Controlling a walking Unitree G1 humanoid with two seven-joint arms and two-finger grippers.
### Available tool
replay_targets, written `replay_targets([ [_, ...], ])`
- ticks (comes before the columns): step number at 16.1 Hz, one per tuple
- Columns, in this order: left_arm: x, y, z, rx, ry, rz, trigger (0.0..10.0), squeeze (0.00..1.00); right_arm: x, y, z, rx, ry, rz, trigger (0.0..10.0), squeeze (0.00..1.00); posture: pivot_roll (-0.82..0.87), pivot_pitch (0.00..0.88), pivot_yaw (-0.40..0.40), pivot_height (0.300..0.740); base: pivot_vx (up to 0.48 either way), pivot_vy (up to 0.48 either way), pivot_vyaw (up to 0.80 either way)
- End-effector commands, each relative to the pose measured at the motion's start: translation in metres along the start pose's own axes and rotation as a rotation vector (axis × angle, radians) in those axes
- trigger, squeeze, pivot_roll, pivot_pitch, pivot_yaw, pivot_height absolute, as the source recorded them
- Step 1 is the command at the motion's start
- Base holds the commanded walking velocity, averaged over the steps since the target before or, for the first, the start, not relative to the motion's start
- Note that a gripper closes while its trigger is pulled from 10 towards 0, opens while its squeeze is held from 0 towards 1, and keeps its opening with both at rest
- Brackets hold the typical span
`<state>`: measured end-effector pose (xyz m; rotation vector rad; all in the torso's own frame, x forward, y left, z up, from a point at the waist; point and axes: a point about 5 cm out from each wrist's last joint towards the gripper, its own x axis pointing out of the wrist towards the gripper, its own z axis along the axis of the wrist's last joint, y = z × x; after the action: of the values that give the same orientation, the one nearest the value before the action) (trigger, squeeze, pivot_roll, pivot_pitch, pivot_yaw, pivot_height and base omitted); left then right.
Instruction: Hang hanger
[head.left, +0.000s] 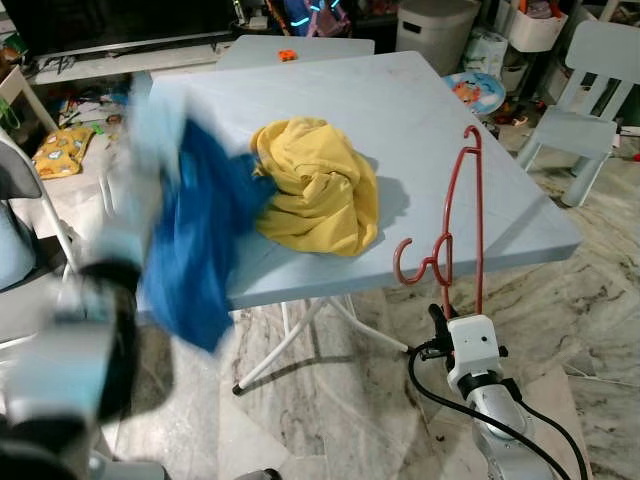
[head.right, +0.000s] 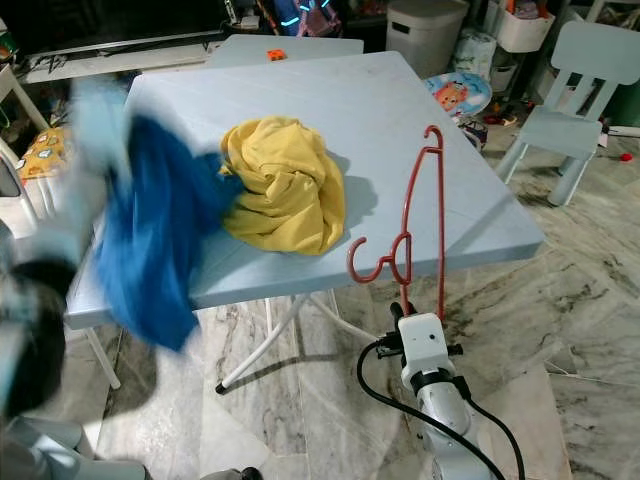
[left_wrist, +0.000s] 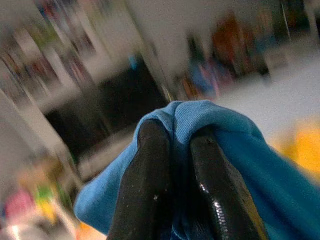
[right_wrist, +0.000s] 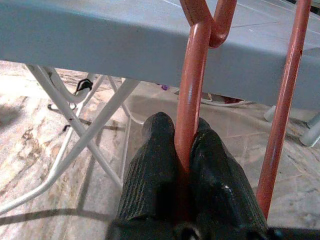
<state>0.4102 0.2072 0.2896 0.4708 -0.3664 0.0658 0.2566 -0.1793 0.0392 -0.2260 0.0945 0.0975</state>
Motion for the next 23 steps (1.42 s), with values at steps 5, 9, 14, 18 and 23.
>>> replay_targets([
  [5,0.025,-0.009,0.074,0.131,-0.282,0.003,0.7,0.0,-0.006,-0.004,-0.003,0.011,0.022,-0.032,10.0,0.0,-0.07,0.087,0.054,0.74,0.0,0.0,0.0],
  [9,-0.008,-0.046,-0.018,0.157,0.017,-0.17,10.0,0.0,-0.01,0.0,-0.005,0.017,0.029,-0.026,10.0,0.0,-0.08,0.093,0.059,0.74,0.0,0.0,0.0],
  [14,-0.062,-0.043,-0.106,-0.119,0.413,-0.149,10.0,1.0,-0.008,-0.001,-0.005,0.01,0.042,-0.003,10.0,0.0,-0.06,0.098,0.039,0.74,0.0,0.0,0.0],
  [18,-0.063,-0.039,-0.107,-0.246,0.413,-0.173,10.0,1.0,-0.004,0.008,0.0,0.026,0.028,0.06,10.0,0.0,-0.05,0.092,0.04,0.74,0.0,0.0,0.0],
  [23,-0.073,-0.036,-0.109,-0.433,0.321,-0.123,10.0,1.0,0.0,0.003,0.0,0.029,0.025,0.035,10.0,0.0,-0.03,0.06,0.057,0.74,0.0,0.0,0.0],
])
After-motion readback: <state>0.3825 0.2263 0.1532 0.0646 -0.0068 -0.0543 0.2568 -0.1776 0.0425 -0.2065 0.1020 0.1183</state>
